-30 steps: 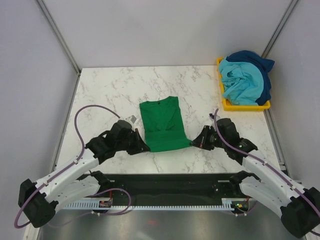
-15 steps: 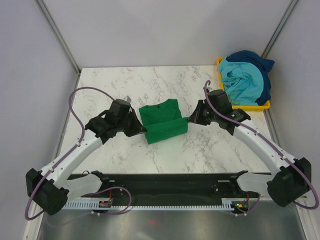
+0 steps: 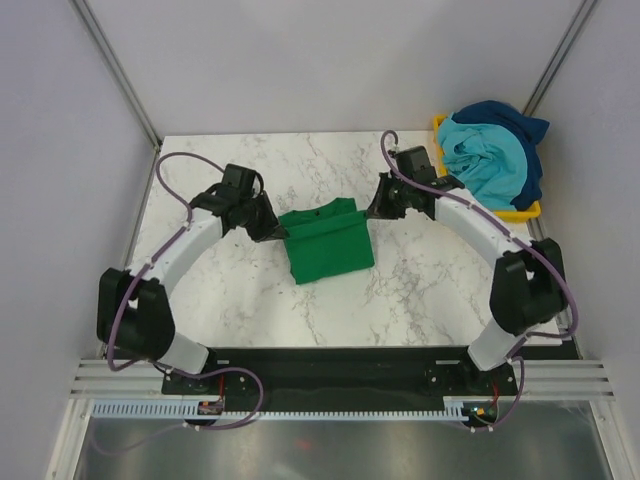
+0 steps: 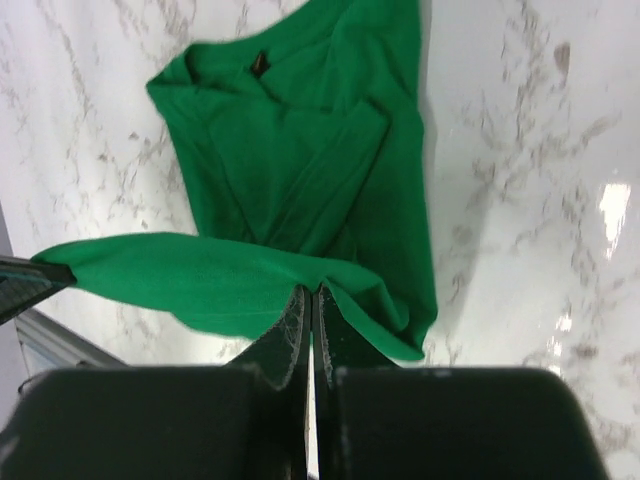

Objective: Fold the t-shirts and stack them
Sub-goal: Fold the tshirt, then neatly place the folded tshirt to the corner

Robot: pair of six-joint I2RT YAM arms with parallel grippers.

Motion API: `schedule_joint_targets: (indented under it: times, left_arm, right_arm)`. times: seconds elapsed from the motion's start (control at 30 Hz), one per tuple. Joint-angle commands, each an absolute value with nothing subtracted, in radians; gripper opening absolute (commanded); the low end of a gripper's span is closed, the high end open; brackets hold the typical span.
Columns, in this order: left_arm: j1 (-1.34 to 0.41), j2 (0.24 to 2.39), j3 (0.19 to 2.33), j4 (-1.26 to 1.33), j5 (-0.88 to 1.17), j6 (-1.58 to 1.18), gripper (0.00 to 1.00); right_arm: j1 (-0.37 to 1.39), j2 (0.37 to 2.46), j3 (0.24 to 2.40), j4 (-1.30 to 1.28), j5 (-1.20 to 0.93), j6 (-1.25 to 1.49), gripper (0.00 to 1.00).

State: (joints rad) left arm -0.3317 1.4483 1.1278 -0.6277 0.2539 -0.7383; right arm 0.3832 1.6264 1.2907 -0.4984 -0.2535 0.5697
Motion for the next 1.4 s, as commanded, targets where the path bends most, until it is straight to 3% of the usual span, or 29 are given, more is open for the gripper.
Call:
schedule_joint_targets:
  times: [0.0, 0.13, 0.17, 0.2, 0.23, 0.27, 0.33, 0.37, 0.5, 0.6, 0.73, 0.83, 1.03, 1.37]
  left_arm:
    - [-0.279, 1.578, 1.253, -0.614, 0.274, -0.628, 0.02]
    - [-0.223, 1.799, 1.382, -0.611, 0.285, -0.606, 0.02]
    - [-0.210, 1.883, 1.408, -0.612, 0.301, -0.603, 0.04]
    - [-0.184, 1.925, 1.449, -0.614, 0.369, -0.609, 0.12]
    - [-0.175, 1.959, 1.469, -0.612, 0.395, -0.607, 0.22]
    - [-0.169, 1.988, 1.489, -0.612, 0.406, -0.607, 0.42]
    - [-0.166, 2.057, 1.558, -0.612, 0.384, -0.574, 0.64]
    - [-0.164, 2.077, 1.583, -0.624, 0.379, -0.565, 0.64]
    - [-0.163, 2.037, 1.602, -0.627, 0.283, -0.549, 0.66]
    - [-0.164, 1.925, 1.485, -0.539, 0.189, -0.548, 0.66]
    - [-0.164, 1.826, 1.303, -0.375, 0.198, -0.560, 0.64]
    - [-0.167, 1.822, 1.203, -0.270, 0.227, -0.572, 0.64]
    - [-0.190, 1.888, 1.177, -0.196, 0.268, -0.561, 0.63]
    - [-0.219, 1.986, 1.212, -0.184, 0.259, -0.535, 0.57]
  right_arm:
    - [0.345, 1.770, 1.414, -0.457, -0.216, 0.522, 0.00]
    - [0.327, 1.977, 1.619, -0.454, -0.241, 0.517, 0.00]
    - [0.322, 2.053, 1.653, -0.456, -0.250, 0.515, 0.13]
    - [0.318, 2.090, 1.687, -0.457, -0.265, 0.515, 0.33]
    - [0.305, 2.124, 1.751, -0.457, -0.274, 0.514, 0.52]
    - [0.299, 2.175, 1.775, -0.457, -0.290, 0.515, 0.75]
    - [0.279, 2.189, 1.793, -0.462, -0.291, 0.522, 0.79]
    - [0.278, 2.178, 1.780, -0.457, -0.288, 0.523, 0.82]
    - [0.275, 2.051, 1.625, -0.405, -0.239, 0.502, 0.85]
    - [0.275, 1.872, 1.381, -0.299, -0.219, 0.521, 0.86]
    - [0.288, 1.615, 0.946, -0.091, -0.290, 0.610, 0.87]
    - [0.355, 1.524, 0.745, 0.053, -0.304, 0.637, 0.88]
    - [0.495, 1.517, 0.556, 0.178, -0.253, 0.637, 0.88]
    - [0.512, 1.473, 0.376, 0.463, -0.244, 0.630, 0.87]
